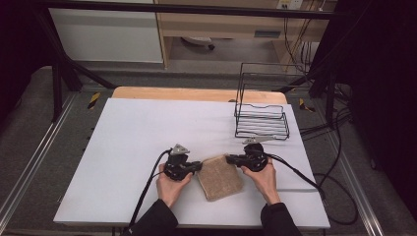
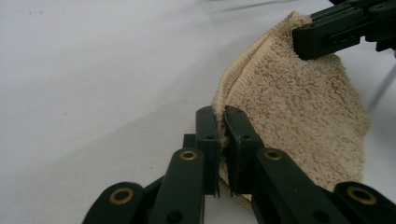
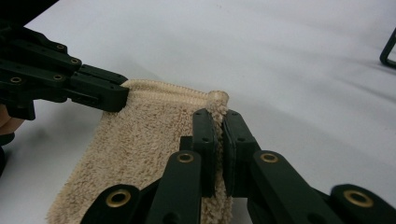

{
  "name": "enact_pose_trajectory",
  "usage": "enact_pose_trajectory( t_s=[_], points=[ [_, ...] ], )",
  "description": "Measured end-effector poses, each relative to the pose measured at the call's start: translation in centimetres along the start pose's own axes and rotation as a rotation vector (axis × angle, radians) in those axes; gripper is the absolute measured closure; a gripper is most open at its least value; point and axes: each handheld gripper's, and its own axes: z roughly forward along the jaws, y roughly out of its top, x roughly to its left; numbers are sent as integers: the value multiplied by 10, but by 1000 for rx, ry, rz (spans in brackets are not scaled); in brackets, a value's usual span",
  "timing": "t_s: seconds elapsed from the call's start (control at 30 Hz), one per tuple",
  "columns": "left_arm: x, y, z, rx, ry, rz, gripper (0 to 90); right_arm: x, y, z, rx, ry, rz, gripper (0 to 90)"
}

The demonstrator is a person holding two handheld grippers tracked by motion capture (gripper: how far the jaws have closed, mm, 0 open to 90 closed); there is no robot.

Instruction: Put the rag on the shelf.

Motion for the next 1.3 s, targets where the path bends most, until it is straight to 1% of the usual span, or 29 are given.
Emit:
enact_pose_trajectory(
  t_s=[0.17, 0.33, 0.37, 0.4, 0.57, 0.7, 0.73, 0.8, 0.93, 1.0, 1.07, 1.3],
  points=[
    [-6, 5, -7, -29, -16, 16, 849, 5, 2, -11, -24, -7, -2, 857],
    [-16, 12, -13, -53, -22, 47, 851, 7, 4, -23, -53, -15, -3, 858],
    [-18, 13, -14, -59, -23, 53, 852, 8, 4, -27, -69, -21, -7, 858],
    [-19, 15, -16, -66, -27, 58, 852, 8, 4, -27, -69, -21, -7, 858],
    [-24, 22, -22, -84, -35, 77, 852, 12, 3, -38, -101, -29, -7, 858],
    [-26, 28, -26, -99, -30, 87, 852, 17, 7, -45, -129, -42, -20, 858],
    [-27, 29, -27, -102, -30, 89, 853, 19, 9, -47, -142, -54, -32, 858],
    [-28, 32, -29, -109, -30, 96, 852, 21, 10, -49, -149, -59, -40, 858],
    [-30, 37, -35, -132, -25, 109, 853, 26, 14, -54, -189, -83, -73, 858],
    [-31, 39, -37, -142, -22, 117, 853, 28, 16, -56, -193, -88, -77, 858],
    [-33, 41, -38, -158, -20, 123, 853, 30, 18, -59, -210, -97, -92, 858],
    [-37, 49, -43, -205, -20, 134, 852, 35, 24, -72, -272, -117, -107, 858]
  ],
)
